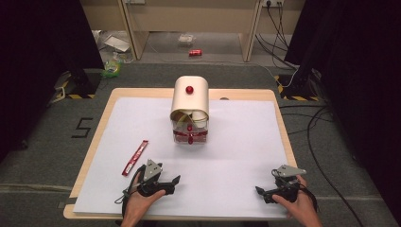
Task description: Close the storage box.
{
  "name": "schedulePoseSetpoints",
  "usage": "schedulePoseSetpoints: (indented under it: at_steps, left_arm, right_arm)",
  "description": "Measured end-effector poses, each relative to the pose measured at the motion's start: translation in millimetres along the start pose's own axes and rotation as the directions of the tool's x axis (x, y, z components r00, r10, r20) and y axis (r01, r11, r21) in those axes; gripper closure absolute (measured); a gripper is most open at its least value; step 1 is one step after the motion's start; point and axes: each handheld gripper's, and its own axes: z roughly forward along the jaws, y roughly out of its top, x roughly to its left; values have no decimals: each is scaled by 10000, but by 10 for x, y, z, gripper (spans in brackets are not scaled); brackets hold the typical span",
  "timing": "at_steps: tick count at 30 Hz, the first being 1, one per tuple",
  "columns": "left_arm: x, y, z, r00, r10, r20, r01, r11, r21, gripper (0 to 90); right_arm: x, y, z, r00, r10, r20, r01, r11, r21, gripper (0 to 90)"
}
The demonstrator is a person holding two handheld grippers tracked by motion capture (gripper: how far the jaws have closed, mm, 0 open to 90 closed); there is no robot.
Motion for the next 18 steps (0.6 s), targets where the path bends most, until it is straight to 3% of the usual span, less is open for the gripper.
schedulePoseSetpoints:
  at_steps: [3,7,18]
  left_arm:
    - [-32,-23,-7,9997,64,233,-68,9999,149,148]
    - [-46,-46,-22,9997,185,181,-195,9981,580,149]
    - [-106,-148,-108,9976,618,326,-651,9915,1129,149]
  right_arm:
    - [-1,0,1,10000,-1,-1,1,10000,-5,2]
    - [0,0,1,10000,3,4,-3,10000,-11,2]
    - [0,0,1,10000,7,-1,-7,10000,1,2]
